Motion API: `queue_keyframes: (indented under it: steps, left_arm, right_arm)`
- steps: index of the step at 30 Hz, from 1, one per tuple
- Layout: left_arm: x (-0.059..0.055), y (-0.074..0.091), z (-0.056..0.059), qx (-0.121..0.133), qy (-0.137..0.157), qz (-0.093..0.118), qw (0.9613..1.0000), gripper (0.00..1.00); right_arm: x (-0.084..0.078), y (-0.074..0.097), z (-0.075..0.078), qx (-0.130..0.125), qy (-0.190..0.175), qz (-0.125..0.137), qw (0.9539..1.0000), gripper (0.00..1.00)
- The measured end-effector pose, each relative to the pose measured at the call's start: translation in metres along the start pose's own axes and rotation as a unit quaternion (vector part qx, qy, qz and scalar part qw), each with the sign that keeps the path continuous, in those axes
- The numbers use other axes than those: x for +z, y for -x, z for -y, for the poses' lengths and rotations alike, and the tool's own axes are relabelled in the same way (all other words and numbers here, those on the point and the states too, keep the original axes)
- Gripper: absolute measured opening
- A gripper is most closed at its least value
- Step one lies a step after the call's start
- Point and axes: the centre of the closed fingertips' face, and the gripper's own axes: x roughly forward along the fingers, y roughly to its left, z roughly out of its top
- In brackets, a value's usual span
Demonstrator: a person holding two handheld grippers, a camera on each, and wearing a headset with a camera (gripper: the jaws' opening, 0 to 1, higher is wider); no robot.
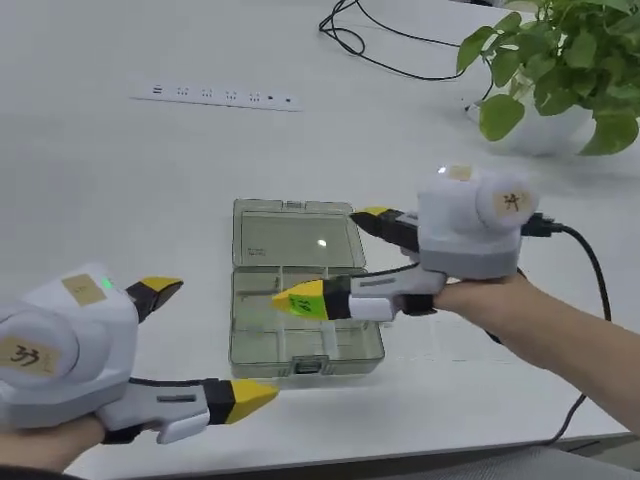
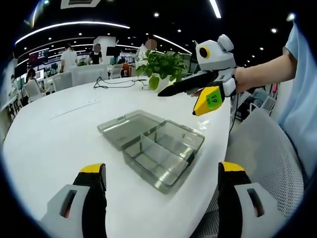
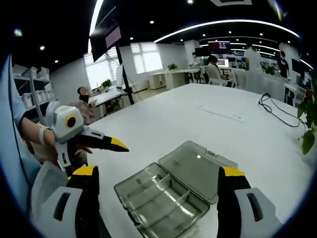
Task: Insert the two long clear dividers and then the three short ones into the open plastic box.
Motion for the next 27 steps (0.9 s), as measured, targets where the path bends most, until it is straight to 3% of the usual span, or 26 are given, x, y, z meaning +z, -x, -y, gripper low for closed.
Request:
queue_keyframes:
  steps: [1,3,5,16,27]
  left_arm:
    - [0.001,0.0,0.0,0.002,0.002,0.002,1.0,0.97]
    - [0.003,-0.001,-0.001,0.005,0.003,0.004,1.0,0.98]
    - [0.004,-0.002,-0.002,0.006,0.006,0.004,1.0,0.98]
    - [0.012,-0.003,-0.007,0.023,-0.001,0.002,0.9997,0.98]
    - [0.014,-0.005,-0.009,0.032,0.001,0.003,0.9995,0.97]
  right_arm:
    - [0.004,0.004,0.0,0.008,0.005,0.021,0.9997,1.0]
    - [-0.003,0.01,0.006,0.002,0.004,0.008,1.0,1.0]
    - [-0.002,0.016,0.011,-0.003,0.003,0.019,0.9998,1.0]
    - [-0.018,0.049,0.028,-0.011,0.002,0.024,0.9996,1.0]
    - [-0.044,0.069,0.031,-0.016,0.008,-0.007,0.9998,1.0]
